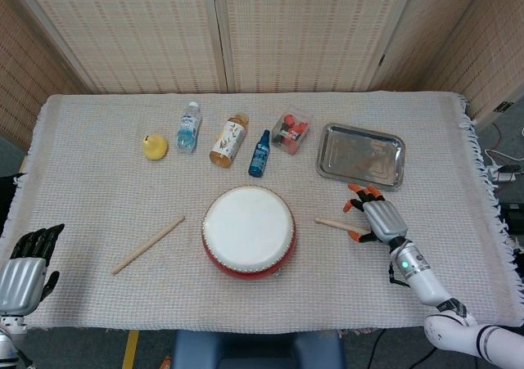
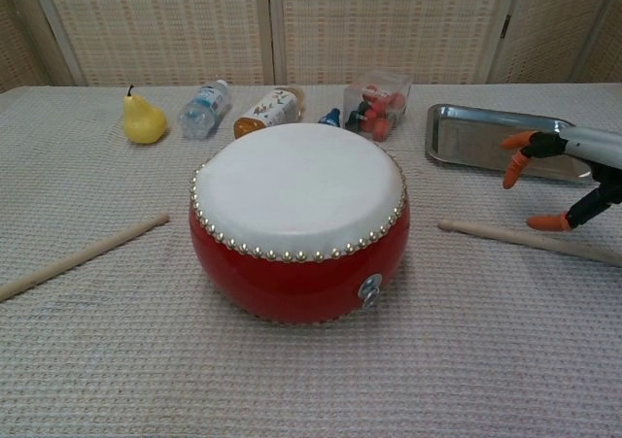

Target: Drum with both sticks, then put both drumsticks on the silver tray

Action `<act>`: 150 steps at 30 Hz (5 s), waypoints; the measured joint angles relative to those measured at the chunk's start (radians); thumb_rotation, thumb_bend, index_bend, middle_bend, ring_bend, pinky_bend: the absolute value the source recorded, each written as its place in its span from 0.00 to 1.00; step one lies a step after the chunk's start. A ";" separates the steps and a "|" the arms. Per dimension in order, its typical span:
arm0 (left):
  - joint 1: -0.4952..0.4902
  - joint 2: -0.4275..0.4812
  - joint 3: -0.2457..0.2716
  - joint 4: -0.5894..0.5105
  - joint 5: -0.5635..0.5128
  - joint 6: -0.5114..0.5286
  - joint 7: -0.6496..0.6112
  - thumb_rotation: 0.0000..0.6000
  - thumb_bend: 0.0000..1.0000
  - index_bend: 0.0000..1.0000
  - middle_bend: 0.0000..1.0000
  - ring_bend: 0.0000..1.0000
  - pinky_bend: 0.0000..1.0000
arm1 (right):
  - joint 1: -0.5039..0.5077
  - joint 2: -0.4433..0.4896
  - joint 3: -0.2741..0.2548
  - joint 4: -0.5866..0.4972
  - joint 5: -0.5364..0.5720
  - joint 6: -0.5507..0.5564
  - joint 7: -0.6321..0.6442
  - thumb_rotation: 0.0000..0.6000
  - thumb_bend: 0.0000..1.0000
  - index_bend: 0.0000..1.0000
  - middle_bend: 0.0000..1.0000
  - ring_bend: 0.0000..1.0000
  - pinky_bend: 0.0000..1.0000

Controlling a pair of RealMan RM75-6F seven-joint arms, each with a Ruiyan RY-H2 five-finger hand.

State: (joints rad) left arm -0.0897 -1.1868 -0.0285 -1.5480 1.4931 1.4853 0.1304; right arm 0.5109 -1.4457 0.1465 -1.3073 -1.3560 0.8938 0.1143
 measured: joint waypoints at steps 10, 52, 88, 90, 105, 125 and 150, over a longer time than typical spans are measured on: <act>0.001 -0.004 0.003 0.011 -0.003 -0.008 -0.011 1.00 0.29 0.06 0.11 0.10 0.12 | 0.039 -0.113 -0.001 0.107 0.082 -0.037 -0.118 1.00 0.27 0.44 0.08 0.00 0.00; -0.004 -0.012 0.003 0.034 -0.002 -0.019 -0.041 1.00 0.29 0.06 0.11 0.10 0.12 | 0.075 -0.171 -0.019 0.154 0.087 -0.043 -0.093 1.00 0.49 0.54 0.10 0.00 0.00; -0.004 0.022 0.010 -0.041 0.031 -0.003 -0.013 1.00 0.29 0.06 0.11 0.10 0.12 | -0.065 -0.017 -0.116 0.330 -0.267 0.337 1.747 1.00 0.48 0.52 0.26 0.23 0.23; -0.003 0.023 0.012 -0.044 0.031 -0.004 -0.010 1.00 0.29 0.06 0.11 0.10 0.12 | -0.062 -0.054 -0.129 0.431 -0.279 0.349 1.862 1.00 0.46 0.51 0.27 0.24 0.24; 0.001 0.036 0.021 -0.066 0.037 -0.004 0.007 1.00 0.29 0.06 0.11 0.10 0.12 | -0.038 -0.269 -0.195 0.839 -0.301 0.362 2.233 1.00 0.25 0.44 0.29 0.29 0.34; 0.009 0.046 0.028 -0.083 0.037 -0.004 0.019 1.00 0.29 0.06 0.11 0.10 0.11 | -0.048 -0.320 -0.241 0.922 -0.323 0.425 2.206 1.00 0.22 0.51 0.38 0.40 0.44; 0.006 0.049 0.030 -0.083 0.040 -0.013 0.016 1.00 0.29 0.06 0.11 0.10 0.11 | -0.049 -0.358 -0.296 0.910 -0.341 0.351 2.046 1.00 0.21 0.88 0.70 0.71 0.72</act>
State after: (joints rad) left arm -0.0838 -1.1381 0.0012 -1.6311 1.5327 1.4720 0.1466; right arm 0.4622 -1.8037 -0.1491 -0.3969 -1.6970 1.2449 2.1604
